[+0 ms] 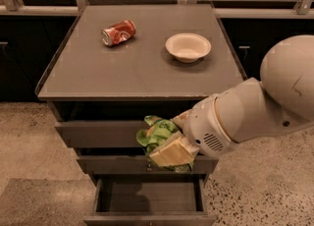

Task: Place green jalapeno chip bag into middle drawer

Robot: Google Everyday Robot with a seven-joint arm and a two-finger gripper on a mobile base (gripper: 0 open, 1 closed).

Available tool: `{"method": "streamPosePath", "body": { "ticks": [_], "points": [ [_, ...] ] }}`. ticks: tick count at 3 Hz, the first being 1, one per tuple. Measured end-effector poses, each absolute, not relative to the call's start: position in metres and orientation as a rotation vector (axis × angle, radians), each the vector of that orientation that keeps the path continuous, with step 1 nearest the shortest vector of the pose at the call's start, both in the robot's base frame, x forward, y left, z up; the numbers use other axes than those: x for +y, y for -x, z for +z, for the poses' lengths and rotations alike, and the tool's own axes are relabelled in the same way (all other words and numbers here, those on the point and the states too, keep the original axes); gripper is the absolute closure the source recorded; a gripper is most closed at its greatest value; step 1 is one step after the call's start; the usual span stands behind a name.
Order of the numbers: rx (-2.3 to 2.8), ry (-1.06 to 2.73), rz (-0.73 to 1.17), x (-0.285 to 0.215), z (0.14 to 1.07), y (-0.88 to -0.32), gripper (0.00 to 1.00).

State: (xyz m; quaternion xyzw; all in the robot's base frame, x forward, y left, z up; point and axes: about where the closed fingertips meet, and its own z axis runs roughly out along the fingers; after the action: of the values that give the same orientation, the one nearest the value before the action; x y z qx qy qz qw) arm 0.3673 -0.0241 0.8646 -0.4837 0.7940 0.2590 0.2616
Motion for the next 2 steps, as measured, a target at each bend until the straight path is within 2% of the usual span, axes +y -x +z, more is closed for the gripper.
{"method": "streamPosePath", "body": {
  "ticks": [1,2],
  "points": [
    [2.192,1.216,0.735,-0.037,0.830,-0.366,1.00],
    [2.323,1.007,0.776,-0.064,0.741,-0.356,1.00]
  ]
}}
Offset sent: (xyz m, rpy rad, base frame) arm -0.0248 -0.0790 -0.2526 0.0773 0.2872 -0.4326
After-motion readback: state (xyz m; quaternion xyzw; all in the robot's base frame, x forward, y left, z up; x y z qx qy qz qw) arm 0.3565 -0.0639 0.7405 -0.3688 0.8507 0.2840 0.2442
